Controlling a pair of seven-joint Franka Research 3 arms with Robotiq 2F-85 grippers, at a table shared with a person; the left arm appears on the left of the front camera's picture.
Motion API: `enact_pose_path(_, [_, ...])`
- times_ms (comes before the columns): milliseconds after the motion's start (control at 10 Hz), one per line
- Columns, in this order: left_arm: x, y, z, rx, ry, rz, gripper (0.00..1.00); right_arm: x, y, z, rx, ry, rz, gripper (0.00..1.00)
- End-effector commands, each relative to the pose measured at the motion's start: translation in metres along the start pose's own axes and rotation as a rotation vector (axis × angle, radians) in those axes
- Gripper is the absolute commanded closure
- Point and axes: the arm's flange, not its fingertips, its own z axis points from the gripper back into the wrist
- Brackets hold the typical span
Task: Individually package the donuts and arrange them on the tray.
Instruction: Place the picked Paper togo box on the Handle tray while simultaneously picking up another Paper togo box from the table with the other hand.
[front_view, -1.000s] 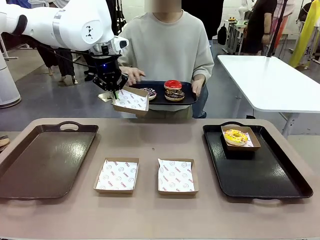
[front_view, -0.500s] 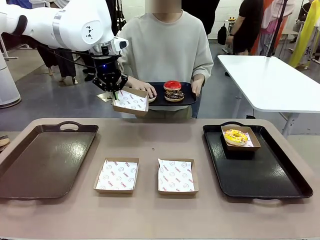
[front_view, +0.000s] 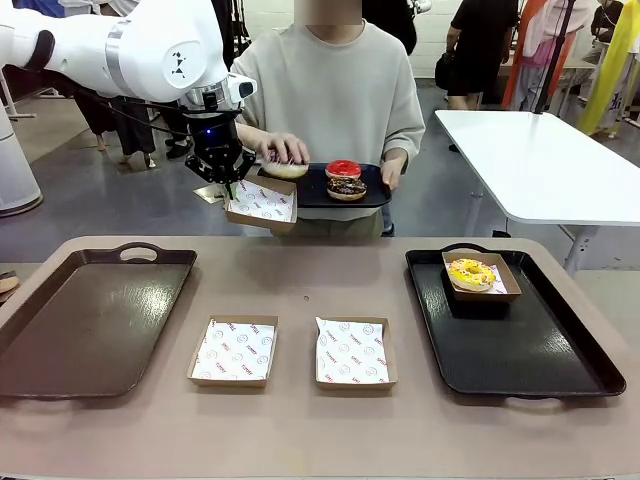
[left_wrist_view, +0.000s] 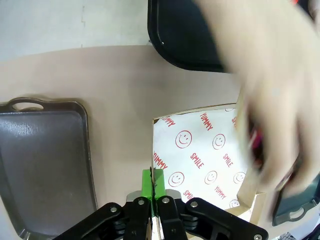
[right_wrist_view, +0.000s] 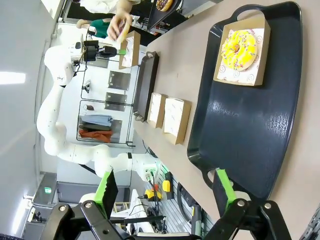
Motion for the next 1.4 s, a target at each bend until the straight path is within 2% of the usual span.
enact_pose_path(0, [0.0007, 0.0003, 0.0012, -0.002, -0.005, -0.001, 1.00, -0.0009, 0.0018, 0.0003, -0.012, 0.009, -0.002, 0.00])
enact_pose_path(1300, [0.0007, 0.0003, 0.0012, -0.002, -0.005, -0.001, 1.00, -0.0009, 0.0018, 0.0003, -0.012, 0.009, -0.002, 0.00])
